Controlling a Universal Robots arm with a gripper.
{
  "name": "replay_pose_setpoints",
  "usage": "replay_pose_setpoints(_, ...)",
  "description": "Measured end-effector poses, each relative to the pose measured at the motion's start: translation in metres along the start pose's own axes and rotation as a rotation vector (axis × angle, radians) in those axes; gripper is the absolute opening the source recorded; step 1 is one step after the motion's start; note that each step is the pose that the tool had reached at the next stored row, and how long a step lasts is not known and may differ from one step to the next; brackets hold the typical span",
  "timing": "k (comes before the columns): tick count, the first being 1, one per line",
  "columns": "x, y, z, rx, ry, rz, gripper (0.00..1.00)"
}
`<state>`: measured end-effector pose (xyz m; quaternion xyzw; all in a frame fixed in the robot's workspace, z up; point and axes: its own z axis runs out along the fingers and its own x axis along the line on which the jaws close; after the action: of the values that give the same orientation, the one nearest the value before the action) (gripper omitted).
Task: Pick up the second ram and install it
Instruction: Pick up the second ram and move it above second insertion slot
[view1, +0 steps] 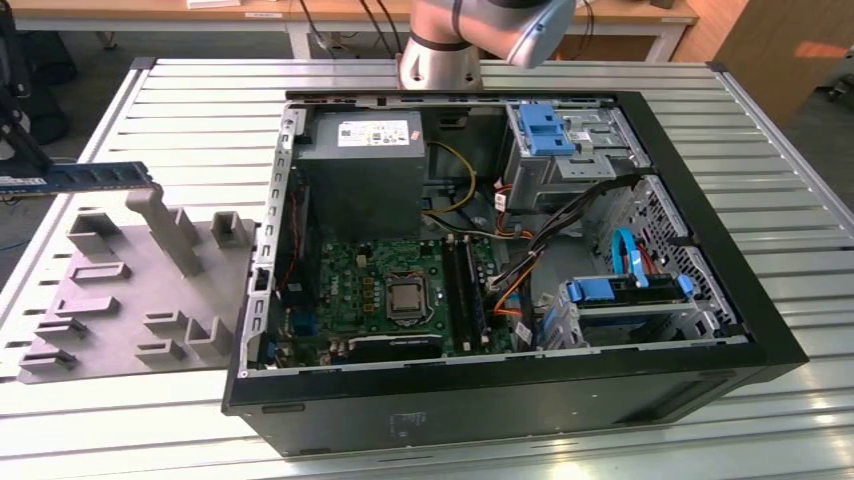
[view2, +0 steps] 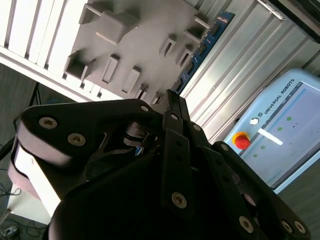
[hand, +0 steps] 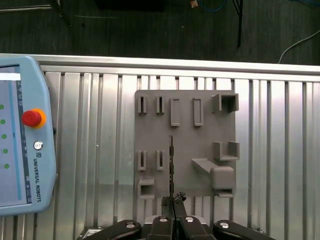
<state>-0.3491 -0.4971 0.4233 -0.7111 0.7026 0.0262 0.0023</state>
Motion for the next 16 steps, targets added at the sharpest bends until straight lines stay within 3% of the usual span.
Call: replay_pose_setpoints(16,0.0005,-0.044,-0.0011,-0.0006,0.0,0.0,0.11)
